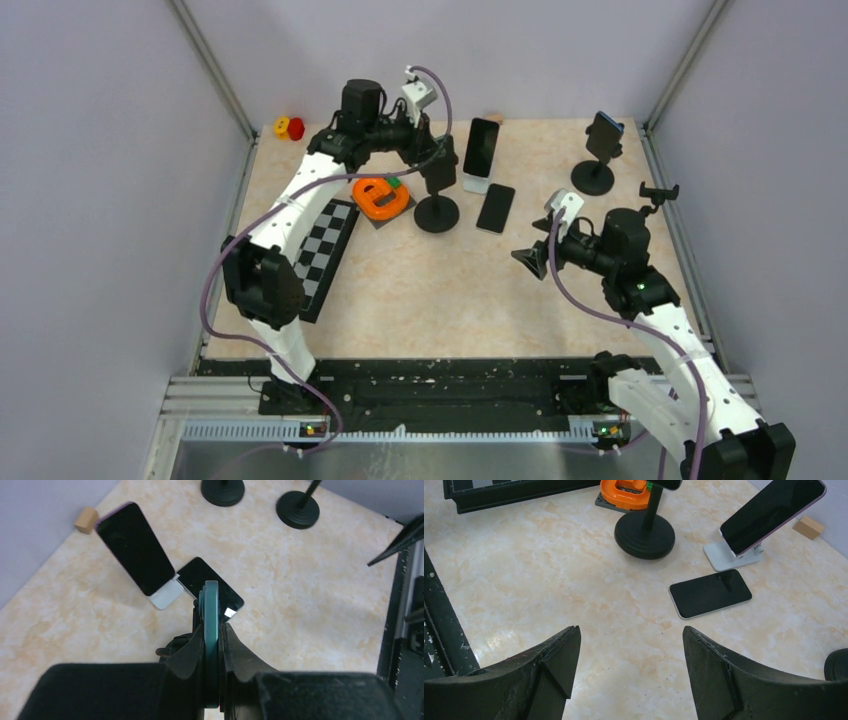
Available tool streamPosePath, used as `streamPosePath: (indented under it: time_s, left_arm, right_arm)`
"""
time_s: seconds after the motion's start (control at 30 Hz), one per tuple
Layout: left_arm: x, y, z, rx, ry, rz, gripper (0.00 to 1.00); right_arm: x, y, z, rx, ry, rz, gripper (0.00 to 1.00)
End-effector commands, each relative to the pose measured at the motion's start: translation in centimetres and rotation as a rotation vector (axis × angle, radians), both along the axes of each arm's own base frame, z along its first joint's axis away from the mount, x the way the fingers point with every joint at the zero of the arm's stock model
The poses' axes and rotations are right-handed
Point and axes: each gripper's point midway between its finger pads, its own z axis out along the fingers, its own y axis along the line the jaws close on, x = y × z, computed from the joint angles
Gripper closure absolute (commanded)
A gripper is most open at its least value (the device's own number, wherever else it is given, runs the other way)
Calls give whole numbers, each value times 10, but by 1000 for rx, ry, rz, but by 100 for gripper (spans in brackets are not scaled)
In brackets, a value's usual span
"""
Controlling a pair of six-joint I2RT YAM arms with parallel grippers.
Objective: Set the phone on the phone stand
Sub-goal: Place the phone stand with the phone at the center of the board.
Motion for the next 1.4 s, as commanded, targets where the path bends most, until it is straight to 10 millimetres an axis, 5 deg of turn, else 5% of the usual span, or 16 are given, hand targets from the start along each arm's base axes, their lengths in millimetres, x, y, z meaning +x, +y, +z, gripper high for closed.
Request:
streamPosePath:
  time_s: [0.0,0.43,0.63,0.87,0.97,1.07,1.37]
  left_arm:
    - [35,4,93,-128,-265,67,100]
    - [121,23,89,-66,-396,220,100]
    - [141,21,78,-61,-428,232,100]
    - [144,17,44,-26,-359,200,99]
    - [137,18,34,-13,-338,185,88]
    - [129,21,30,1,-325,179,67]
    - [107,30,57,22,-356,181,7]
  right_arm:
    - [6,-6,17,3,-58,-26,25]
    - [10,-12,14,-5,-59,-49,25]
    - [12,-15,14,-5,-58,-63,25]
    - [18,-23,20,11,-52,-119,24]
    - [22,-30,28,23,-51,-163,24]
    - [28,-42,40,22,-57,-235,23]
    - [38,-93,83,-48,-85,-509,23]
